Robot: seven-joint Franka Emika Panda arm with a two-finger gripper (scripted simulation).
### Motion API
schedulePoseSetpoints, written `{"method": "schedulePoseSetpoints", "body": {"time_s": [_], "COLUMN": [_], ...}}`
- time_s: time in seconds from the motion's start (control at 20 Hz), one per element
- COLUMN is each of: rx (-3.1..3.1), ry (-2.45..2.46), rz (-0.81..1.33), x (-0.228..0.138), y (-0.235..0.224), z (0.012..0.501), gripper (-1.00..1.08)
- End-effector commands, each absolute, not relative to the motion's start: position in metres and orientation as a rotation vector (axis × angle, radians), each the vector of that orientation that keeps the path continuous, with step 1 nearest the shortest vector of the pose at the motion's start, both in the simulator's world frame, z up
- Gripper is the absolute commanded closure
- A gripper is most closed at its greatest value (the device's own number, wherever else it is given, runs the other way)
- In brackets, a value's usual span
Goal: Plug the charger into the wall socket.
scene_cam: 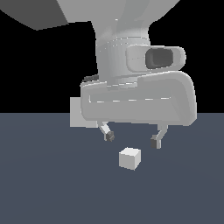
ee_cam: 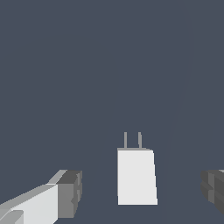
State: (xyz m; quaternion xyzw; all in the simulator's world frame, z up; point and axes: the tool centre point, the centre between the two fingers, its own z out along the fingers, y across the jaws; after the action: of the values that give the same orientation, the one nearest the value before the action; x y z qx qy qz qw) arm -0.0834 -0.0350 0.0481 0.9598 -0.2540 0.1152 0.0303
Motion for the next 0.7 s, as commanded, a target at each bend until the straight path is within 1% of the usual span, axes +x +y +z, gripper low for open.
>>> {"method": "schedulePoseSetpoints", "body": {"time_s": [0.0, 0.25, 0.5, 0.55, 0.65], "rx": [2.958, 2.956, 2.956, 2.956, 2.956], "ry": [-0.785, -0.789, -0.79, -0.79, -0.79], "rz": [0.355, 0.356, 0.357, 0.357, 0.357], "x": [-0.084, -0.084, -0.084, -0.084, -0.084], "y": [-0.035, -0.035, -0.035, -0.035, -0.035], "z": [0.037, 0.018, 0.012, 0.012, 0.012], "gripper": [-0.92, -0.92, -0.92, 1.08, 1.08]}}
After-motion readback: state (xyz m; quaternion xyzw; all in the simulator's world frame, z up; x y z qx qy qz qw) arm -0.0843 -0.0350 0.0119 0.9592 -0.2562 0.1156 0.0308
